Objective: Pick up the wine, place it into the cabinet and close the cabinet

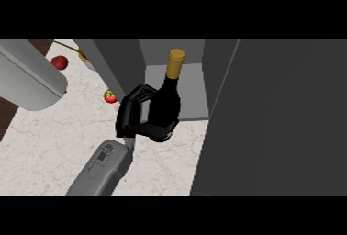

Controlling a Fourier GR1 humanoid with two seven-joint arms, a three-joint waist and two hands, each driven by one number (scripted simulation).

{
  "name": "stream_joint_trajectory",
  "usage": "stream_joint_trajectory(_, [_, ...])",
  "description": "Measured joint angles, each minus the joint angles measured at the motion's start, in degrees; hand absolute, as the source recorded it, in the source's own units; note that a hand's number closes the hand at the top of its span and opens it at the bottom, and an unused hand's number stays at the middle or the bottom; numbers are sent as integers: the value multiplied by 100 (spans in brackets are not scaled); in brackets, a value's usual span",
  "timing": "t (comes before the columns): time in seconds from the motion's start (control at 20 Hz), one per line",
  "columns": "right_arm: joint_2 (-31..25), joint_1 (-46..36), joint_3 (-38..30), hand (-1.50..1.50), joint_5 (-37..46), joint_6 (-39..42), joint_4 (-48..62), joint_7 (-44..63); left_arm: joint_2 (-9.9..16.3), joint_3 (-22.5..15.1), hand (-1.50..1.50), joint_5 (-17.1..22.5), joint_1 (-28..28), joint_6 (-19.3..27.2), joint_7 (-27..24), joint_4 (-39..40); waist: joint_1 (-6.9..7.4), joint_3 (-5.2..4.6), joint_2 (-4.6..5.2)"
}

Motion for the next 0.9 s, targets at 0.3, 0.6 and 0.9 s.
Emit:
stream_joint_trajectory(0.3, [35, 53, 95, -150, -39, 31, 20, -137, -102, -16, 150, -141, -1070, 144, 557, 1065, -205, -44, 134])
stream_joint_trajectory(0.6, [-38, 159, 61, -150, -79, 124, 13, -264, -151, 407, 150, 207, -2162, 92, 573, 2374, -302, -68, 223])
stream_joint_trajectory(0.9, [-82, 323, 0, -150, -124, 199, 5, -441, -157, 787, 150, 456, -2813, -31, 404, 3344, -353, -72, 255])
